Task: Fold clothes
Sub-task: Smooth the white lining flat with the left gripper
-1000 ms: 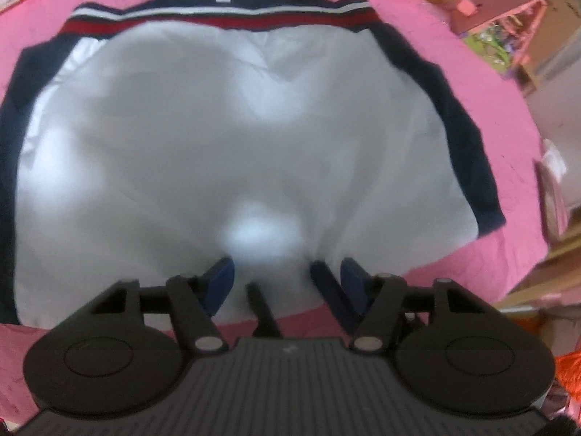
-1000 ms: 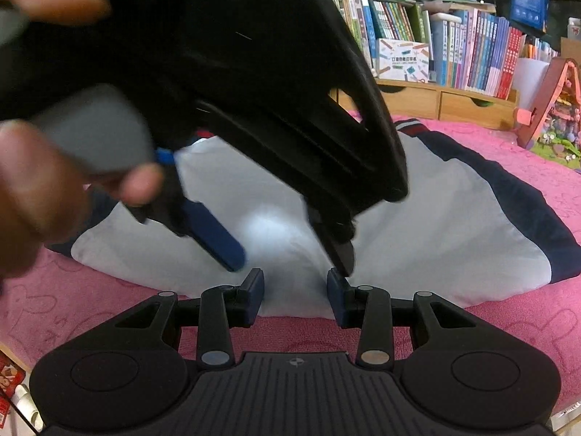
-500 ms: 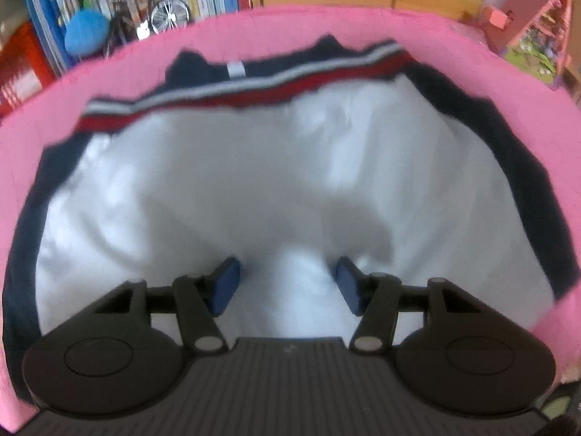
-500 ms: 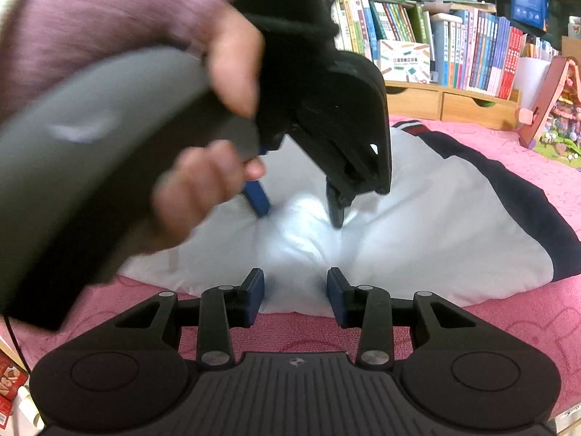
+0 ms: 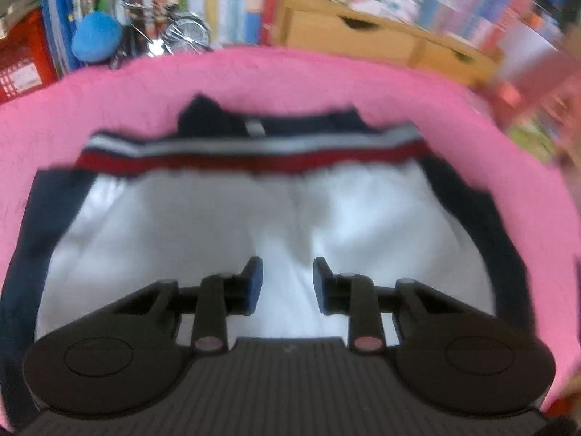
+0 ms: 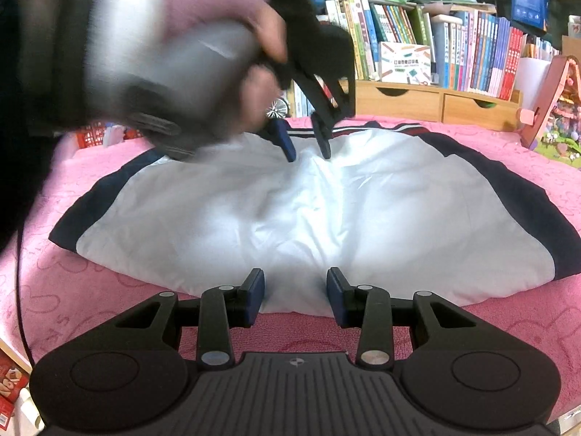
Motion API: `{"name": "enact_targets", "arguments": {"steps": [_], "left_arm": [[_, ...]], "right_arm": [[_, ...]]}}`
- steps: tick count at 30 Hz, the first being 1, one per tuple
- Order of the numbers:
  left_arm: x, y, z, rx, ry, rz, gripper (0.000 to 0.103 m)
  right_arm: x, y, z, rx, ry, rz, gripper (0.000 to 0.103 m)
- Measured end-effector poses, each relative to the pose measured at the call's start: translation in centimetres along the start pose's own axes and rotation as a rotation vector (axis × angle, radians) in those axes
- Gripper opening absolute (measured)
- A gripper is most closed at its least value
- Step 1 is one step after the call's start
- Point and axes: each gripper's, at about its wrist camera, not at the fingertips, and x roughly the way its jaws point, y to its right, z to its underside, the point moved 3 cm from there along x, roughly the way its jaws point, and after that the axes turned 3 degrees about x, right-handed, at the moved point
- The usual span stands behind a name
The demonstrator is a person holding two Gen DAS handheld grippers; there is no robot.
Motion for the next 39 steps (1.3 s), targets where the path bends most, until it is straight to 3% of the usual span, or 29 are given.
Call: {"name": "enact_targets", "arguments": {"steps": [4, 8, 10, 14, 21, 27, 29, 31, 36, 39], "left_arm": [[-2.6, 1.0, 4.4, 0.060, -0.112, 0.075, 0.029], [-1.7, 1.7, 7.1, 0.108, -0.203, 0.067, 0.029], [-0.5, 1.4, 7.2, 0.101, -0.204, 0.052, 0.032], [0.9, 0.7, 4.3, 0.078, -0.147, 0.032, 0.031], [5.8, 0.2, -2.3, 0.086, 0.066, -0.149, 0.036], [6.9, 0.6, -6.3, 0.102, 0.144, -0.250, 0.040], [5.5, 0.6, -5.7, 0.098, 0.154, -0.235, 0.039], [3.4, 0.5, -4.1, 0.084, 0.140, -0.160, 0.040], [-1.7, 1.0, 1.6, 0.117, 0.048, -0.037, 0.040], [-2.2, 1.6, 4.7, 0.141, -0.034, -0.007, 0.040]], "right_arm": [[0.0, 0.0, 0.0, 0.002, 0.001, 0.001, 0.039], [0.1, -0.1, -0.1, 0.001, 0.002, 0.004, 0.039], [0.1, -0.1, -0.1, 0.000, 0.002, 0.004, 0.039], [0.0, -0.2, 0.0, -0.006, 0.006, 0.009, 0.039], [0.0, -0.3, 0.1, -0.018, 0.016, 0.013, 0.039], [0.0, -0.1, 0.1, -0.024, 0.021, 0.008, 0.039], [0.0, 0.0, 0.1, -0.024, 0.022, 0.003, 0.039], [-0.1, 0.0, 0.1, -0.024, 0.024, -0.001, 0.039], [-0.1, 0.0, 0.1, -0.022, 0.029, -0.003, 0.039], [-0.1, 0.0, 0.2, -0.024, 0.033, -0.002, 0.039]]}}
